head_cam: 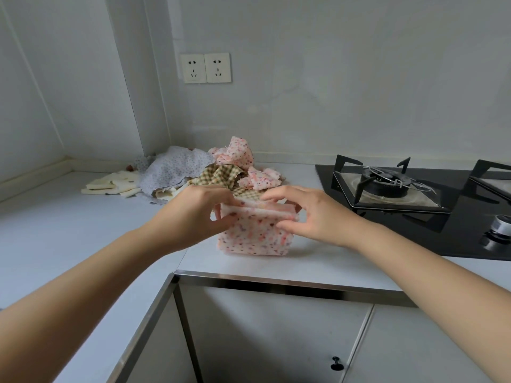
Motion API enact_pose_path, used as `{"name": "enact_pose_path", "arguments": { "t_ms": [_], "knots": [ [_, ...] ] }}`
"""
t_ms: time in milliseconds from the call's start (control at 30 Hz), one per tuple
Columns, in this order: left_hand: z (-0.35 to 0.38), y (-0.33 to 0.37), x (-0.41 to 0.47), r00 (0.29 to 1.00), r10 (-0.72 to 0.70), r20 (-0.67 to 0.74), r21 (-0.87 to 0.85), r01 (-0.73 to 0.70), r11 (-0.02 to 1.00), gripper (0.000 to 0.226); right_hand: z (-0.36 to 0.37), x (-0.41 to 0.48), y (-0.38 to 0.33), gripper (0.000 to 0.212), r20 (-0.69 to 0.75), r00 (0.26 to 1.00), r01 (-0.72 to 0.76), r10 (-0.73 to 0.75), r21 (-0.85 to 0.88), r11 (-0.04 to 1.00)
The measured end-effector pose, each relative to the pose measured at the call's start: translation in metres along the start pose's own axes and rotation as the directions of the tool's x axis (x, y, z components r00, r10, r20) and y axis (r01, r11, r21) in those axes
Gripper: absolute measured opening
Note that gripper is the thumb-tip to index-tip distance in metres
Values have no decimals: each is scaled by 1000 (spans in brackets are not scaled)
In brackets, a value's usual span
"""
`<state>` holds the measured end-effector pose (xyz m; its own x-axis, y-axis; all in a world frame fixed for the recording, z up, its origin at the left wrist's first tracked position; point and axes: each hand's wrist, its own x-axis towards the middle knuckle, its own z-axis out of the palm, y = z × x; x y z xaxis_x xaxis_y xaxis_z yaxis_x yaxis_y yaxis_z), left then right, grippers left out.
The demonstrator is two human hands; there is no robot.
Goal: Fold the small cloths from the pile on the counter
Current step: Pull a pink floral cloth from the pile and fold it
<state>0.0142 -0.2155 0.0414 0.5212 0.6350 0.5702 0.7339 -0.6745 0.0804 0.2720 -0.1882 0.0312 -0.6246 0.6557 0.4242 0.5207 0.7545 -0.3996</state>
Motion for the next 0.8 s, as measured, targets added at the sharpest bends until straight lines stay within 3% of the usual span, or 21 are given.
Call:
{"name": "enact_pose_path", "arguments": {
  "t_ms": [267, 433, 533, 600, 733, 800],
  "knots": [
    [-7, 1, 5, 996, 59, 63, 16, -61, 998, 8, -5, 8, -6, 14, 39, 995, 93, -90, -86, 992],
    [-13, -3, 4, 989, 80, 127, 60, -89, 994, 12, -9, 8, -10, 3, 10, 1000, -1, 1, 2, 1000],
    [-16, -3, 5, 992, 3, 129, 10, -4, 1000, 11, -13, 9, -11, 6, -78, 994, -68, 79, 138, 988],
    [-16, -2, 8, 985, -117, 125, -120, 132, 984, 7, -13, 11, -12, 10, -115, 987, -86, 114, 226, 970],
    [-3, 1, 19, 925, -362, 113, -481, 370, 795, 20, -8, 20, -2, 20, -190, 955, -115, 227, 470, 875],
    [8, -2, 28, 874, -465, 137, -652, 433, 623, 27, -5, 29, 8, 26, -187, 922, -149, 338, 633, 759]
  ]
}}
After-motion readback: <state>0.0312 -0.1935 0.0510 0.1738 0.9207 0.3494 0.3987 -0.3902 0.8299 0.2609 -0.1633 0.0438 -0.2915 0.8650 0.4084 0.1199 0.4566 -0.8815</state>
